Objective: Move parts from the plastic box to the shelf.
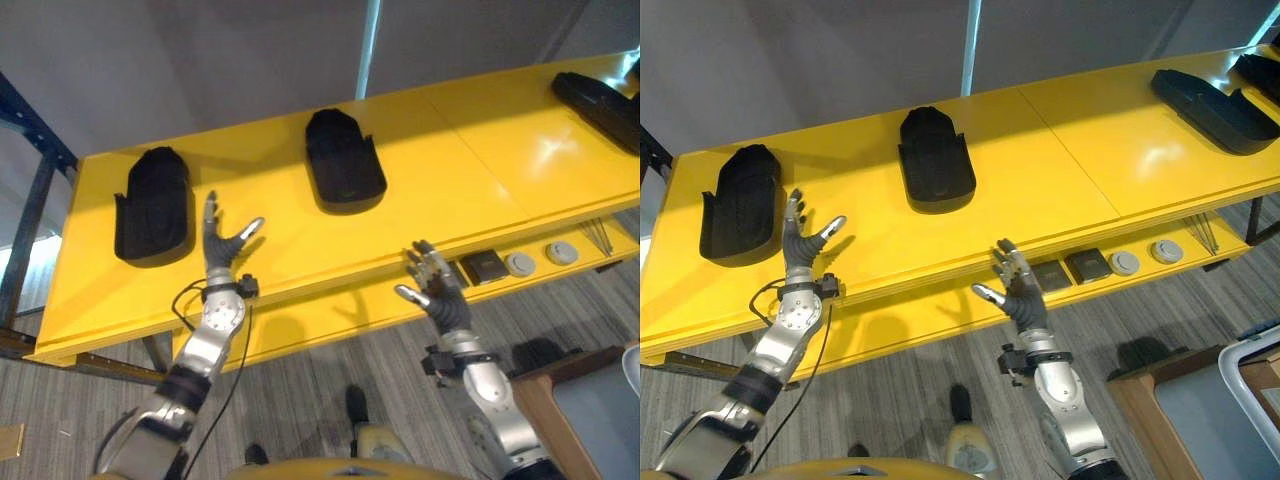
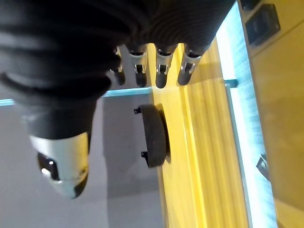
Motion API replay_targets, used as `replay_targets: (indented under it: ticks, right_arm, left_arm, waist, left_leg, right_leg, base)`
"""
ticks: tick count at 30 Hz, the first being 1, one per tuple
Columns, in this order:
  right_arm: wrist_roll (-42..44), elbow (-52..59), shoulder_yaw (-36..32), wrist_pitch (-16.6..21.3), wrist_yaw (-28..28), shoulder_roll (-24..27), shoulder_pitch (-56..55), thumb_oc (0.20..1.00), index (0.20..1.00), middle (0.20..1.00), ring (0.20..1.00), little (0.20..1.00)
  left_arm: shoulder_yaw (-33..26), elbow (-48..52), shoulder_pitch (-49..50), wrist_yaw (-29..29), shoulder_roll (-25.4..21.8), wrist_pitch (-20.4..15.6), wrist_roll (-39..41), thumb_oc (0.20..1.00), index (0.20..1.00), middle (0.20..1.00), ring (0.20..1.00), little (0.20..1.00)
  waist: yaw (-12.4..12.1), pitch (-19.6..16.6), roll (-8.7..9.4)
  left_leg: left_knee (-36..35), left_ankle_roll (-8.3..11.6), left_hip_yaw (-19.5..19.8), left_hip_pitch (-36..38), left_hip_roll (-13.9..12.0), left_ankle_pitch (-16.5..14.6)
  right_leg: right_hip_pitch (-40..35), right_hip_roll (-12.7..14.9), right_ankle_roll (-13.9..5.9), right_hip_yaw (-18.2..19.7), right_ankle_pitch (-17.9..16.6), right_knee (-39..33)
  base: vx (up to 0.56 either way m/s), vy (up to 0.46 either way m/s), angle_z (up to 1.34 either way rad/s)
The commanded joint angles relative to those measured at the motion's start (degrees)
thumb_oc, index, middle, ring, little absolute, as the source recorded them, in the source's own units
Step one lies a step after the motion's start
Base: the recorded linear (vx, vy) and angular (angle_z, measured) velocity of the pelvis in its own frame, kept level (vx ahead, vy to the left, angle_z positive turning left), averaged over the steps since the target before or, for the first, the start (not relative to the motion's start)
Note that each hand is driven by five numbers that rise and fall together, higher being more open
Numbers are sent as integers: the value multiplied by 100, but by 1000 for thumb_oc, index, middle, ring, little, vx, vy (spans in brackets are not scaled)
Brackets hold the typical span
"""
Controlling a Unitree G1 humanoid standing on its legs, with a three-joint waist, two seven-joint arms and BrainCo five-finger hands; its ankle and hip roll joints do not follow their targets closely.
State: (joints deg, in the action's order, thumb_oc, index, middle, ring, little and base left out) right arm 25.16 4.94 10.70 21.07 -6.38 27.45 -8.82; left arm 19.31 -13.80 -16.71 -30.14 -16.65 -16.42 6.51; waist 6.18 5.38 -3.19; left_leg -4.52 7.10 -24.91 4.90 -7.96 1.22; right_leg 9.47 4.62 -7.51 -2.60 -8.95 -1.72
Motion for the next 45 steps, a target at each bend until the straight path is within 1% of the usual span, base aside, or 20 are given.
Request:
replay_targets:
  ticks: [1, 7, 8, 10, 12, 13, 14, 16, 18, 19, 20, 23, 25, 30, 32, 35, 36, 37, 42, 45]
  right_arm:
    - [-443, 397, -487, 373, 103, -51, -163, 1000, 1000, 1000, 1000, 1000]
    - [-1080, 815, -1280, 350, 114, -88, -588, 1000, 1000, 1000, 1000, 1000]
    - [-1081, 817, -1280, 349, 114, -89, -589, 1000, 1000, 1000, 1000, 1000]
    - [-1349, 893, -1564, 300, 139, -168, -757, 1000, 1000, 1000, 1000, 1000]
    - [-1349, 899, -1563, 297, 140, -171, -764, 1000, 1000, 1000, 1000, 1000]
    - [-1736, 856, -1746, 251, 44, -123, -845, 1000, 1000, 1000, 1000, 1000]
    - [-1742, 859, -1741, 249, 39, -131, -844, 1000, 1000, 1000, 1000, 1000]
    - [-2106, 649, -1860, 162, -16, -120, -887, 1000, 1000, 1000, 1000, 1000]
    - [-2240, 587, -1891, 115, -42, -114, -901, 1000, 1000, 1000, 1000, 1000]
    - [-2439, 413, -1930, 17, 3, -44, -912, 1000, 1000, 1000, 1000, 1000]
    - [-2440, 413, -1930, 17, 3, -45, -911, 1000, 1000, 1000, 1000, 1000]
    - [-2619, 56, -1953, -79, 40, -23, -1001, 1000, 1000, 1000, 1000, 1000]
    - [-2767, -28, -1934, -79, 57, -42, -1036, 1000, 1000, 1000, 1000, 1000]
    - [-2703, -496, -1657, -61, 60, -213, -1055, 1000, 1000, 1000, 1000, 1000]
    - [-2714, -1115, -1366, -108, 46, -343, -949, 1000, 1000, 1000, 1000, 1000]
    - [-2757, -2087, -1082, -198, 39, -504, -788, 1000, 1000, 1000, 1000, 1000]
    - [-2759, -2110, -1069, -184, 32, -508, -772, 1000, 1000, 1000, 1000, 1000]
    - [-2755, -2964, -879, -264, -41, -661, -642, 1000, 1000, 1000, 1000, 1000]
    - [-2493, -4942, -698, -415, -164, -1013, -257, 1000, 1000, 1000, 1000, 1000]
    - [-2411, -5553, -650, -510, -151, -1089, -159, 1000, 1000, 1000, 1000, 1000]
  left_arm:
    - [129, 360, -112, 845, -444, -475, -389, 1000, 1000, 1000, 1000, 1000]
    - [-135, 1561, 581, 1595, -1052, -595, -733, 1000, 1000, 1000, 1000, 1000]
    - [-135, 1564, 583, 1596, -1053, -593, -732, 1000, 1000, 1000, 1000, 1000]
    - [-323, 1958, 945, 1882, -1246, -665, -623, 1000, 1000, 1000, 1000, 1000]
    - [-329, 1973, 957, 1891, -1253, -658, -616, 1000, 1000, 1000, 1000, 1000]
    - [-290, 2205, 1105, 2288, -1471, -698, -436, 1000, 1000, 1000, 1000, 1000]
    - [-297, 2214, 1110, 2299, -1482, -694, -426, 1000, 1000, 1000, 1000, 1000]
    - [-35, 2463, 1040, 2926, -1896, -739, -20, 1000, 1000, 1000, 1000, 1000]
    - [80, 2530, 996, 3138, -2072, -732, 78, 1000, 1000, 1000, 1000, 1000]
    - [282, 2719, 896, 3560, -2375, -717, 421, 1000, 1000, 1000, 1000, 1000]
    - [282, 2720, 895, 3561, -2376, -716, 422, 1000, 1000, 1000, 1000, 1000]
    - [679, 2667, 758, 4041, -2636, -560, 813, 1000, 1000, 1000, 1000, 1000]
    - [693, 2454, 862, 4011, -2622, -561, 617, 1000, 1000, 1000, 1000, 1000]
    - [421, 1686, 1341, 3544, -2215, -577, 64, 1000, 1000, 1000, 1000, 1000]
    - [168, 1417, 1775, 3472, -2235, -594, -302, 1000, 1000, 1000, 1000, 1000]
    - [115, 1225, 2150, 3554, -2374, -637, -595, 1000, 1000, 1000, 1000, 1000]
    - [104, 1228, 2157, 3555, -2379, -639, -595, 1000, 1000, 1000, 1000, 1000]
    - [83, 949, 2397, 3586, -2380, -620, -702, 1000, 1000, 1000, 1000, 1000]
    - [-107, 417, 2890, 3606, -2104, -549, -501, 1000, 1000, 1000, 1000, 1000]
    - [-157, 145, 2951, 3665, -2096, -517, -430, 1000, 1000, 1000, 1000, 1000]
  waist:
    - [-94, -202, -30]
    - [-69, -444, 117]
    - [-70, -444, 117]
    - [-50, -517, 233]
    - [-53, -522, 237]
    - [-40, -537, 254]
    - [-45, -549, 273]
    - [54, -594, 273]
    - [76, -618, 302]
    - [156, -647, 311]
    - [155, -646, 312]
    - [299, -731, 346]
    - [294, -751, 377]
    - [220, -691, 503]
    - [54, -560, 623]
    - [-122, -403, 694]
    - [-120, -402, 699]
    - [-230, -322, 701]
    - [-383, -263, 670]
    - [-413, -257, 629]
  left_leg:
    - [645, -27, 131, 242, 46, -1090]
    - [675, -103, 59, 433, 76, -1246]
    - [675, -103, 58, 435, 76, -1247]
    - [762, -155, -5, 465, 76, -1321]
    - [768, -155, -9, 462, 76, -1325]
    - [822, -173, -49, 494, 52, -1395]
    - [816, -176, -57, 473, 66, -1367]
    - [826, -202, -130, 522, 69, -1421]
    - [826, -214, -151, 512, 87, -1404]
    - [841, -229, -199, 569, 80, -1461]
    - [841, -229, -200, 569, 80, -1461]
    - [859, -269, -327, 644, 109, -1517]
    - [867, -294, -361, 685, 120, -1543]
    - [950, -338, -357, 660, 129, -1556]
    - [983, -390, -349, 551, 147, -1521]
    - [1039, -447, -360, 456, 184, -1542]
    - [1041, -448, -365, 455, 184, -1543]
    - [1034, -463, -361, 447, 210, -1546]
    - [1029, -488, -258, 421, 276, -1560]
    - [1030, -484, -216, 395, 286, -1561]
  right_leg:
    - [-43, 124, -722, -271, 1232, 878]
    - [-266, 88, -749, -197, 1218, 859]
    - [-267, 87, -749, -196, 1218, 859]
    - [-308, 82, -749, -121, 1136, 848]
    - [-306, 82, -749, -117, 1134, 847]
    - [-334, 69, -749, -86, 1109, 843]
    - [-316, 79, -749, -75, 1080, 826]
    - [-326, 56, -749, -1, 1040, 816]
    - [-309, 65, -749, 46, 983, 789]
    - [-320, 48, -749, 111, 955, 795]
    - [-320, 48, -749, 112, 955, 795]
    - [-283, 22, -749, 269, 882, 748]
    - [-286, 15, -749, 325, 860, 734]
    - [-241, 6, -749, 412, 737, 728]
    - [-113, 9, -749, 494, 599, 690]
    - [-7, 31, -749, 578, 448, 667]
    - [-5, 31, -749, 583, 445, 665]
    - [2, 47, -749, 583, 431, 636]
    - [-44, 116, -749, 494, 437, 598]
    - [-54, 140, -749, 450, 470, 585]
  base:
    - [44, 66, 1]
    - [11, 44, 0]
    - [-51, 69, -7]
    - [-82, 70, -5]
    - [-47, 37, -6]
    - [-59, 42, -11]
    - [-72, 53, -15]
    - [-50, 75, -21]
    - [-40, 60, -15]
    - [-21, 34, -13]
    - [-28, 68, -15]
    - [-23, 44, -16]
    - [-18, 31, -18]
    - [-67, 12, -7]
    - [-152, 2, -4]
    - [-98, 17, -2]
    - [-67, 37, -2]
    - [-48, 37, -4]
    - [-15, 35, 2]
    - [-15, 18, 5]
